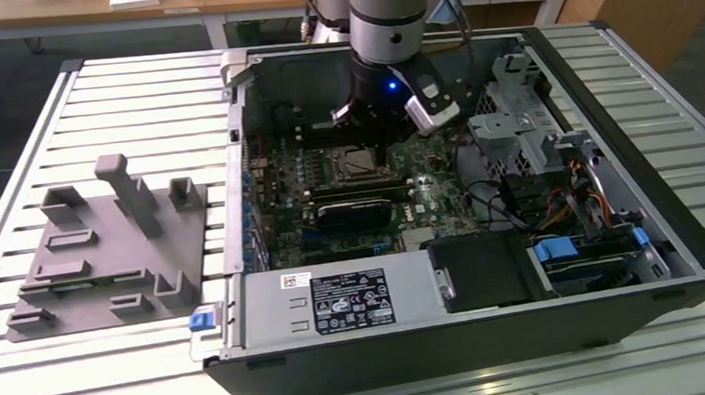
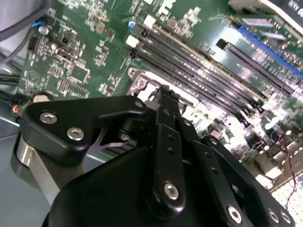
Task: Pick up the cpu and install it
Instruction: 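Install the second cpu locking lever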
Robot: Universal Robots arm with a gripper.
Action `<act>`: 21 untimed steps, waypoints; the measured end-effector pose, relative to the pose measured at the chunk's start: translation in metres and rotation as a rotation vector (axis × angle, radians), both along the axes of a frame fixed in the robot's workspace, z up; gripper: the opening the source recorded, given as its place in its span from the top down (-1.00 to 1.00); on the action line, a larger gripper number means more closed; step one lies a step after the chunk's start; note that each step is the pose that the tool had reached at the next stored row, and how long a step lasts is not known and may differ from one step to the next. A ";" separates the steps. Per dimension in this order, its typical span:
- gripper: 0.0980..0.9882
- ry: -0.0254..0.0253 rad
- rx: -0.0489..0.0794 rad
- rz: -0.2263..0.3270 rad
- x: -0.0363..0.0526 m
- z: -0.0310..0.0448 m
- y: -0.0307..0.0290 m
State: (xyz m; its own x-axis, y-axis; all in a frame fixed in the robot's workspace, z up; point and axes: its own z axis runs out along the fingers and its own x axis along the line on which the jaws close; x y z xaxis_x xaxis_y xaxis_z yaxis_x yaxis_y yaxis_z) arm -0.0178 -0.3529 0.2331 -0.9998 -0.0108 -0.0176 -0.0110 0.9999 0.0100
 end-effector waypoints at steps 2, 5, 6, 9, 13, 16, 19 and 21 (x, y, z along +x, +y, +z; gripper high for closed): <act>0.98 -0.0001 0.000 0.000 -0.0011 -0.0004 -0.0007; 0.98 0.0000 0.000 0.000 -0.0058 -0.0006 -0.0018; 0.98 0.0000 0.000 0.000 -0.0069 -0.0006 -0.0026; 0.98 0.0000 0.000 0.000 -0.0108 -0.0008 -0.0057; 0.98 0.0000 0.000 0.000 -0.0214 -0.0013 -0.0077; 0.98 0.0000 0.000 0.000 -0.0305 -0.0019 -0.0082; 0.98 0.0006 0.000 0.000 -0.0336 -0.0050 -0.0084; 0.98 0.0012 0.000 0.001 -0.0339 -0.0087 -0.0084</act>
State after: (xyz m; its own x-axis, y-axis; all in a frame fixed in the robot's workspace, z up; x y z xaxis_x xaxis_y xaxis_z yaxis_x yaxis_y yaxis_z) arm -0.0517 -0.3613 0.2244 -0.9998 -0.0115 -0.0164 -0.0117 0.9999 0.0100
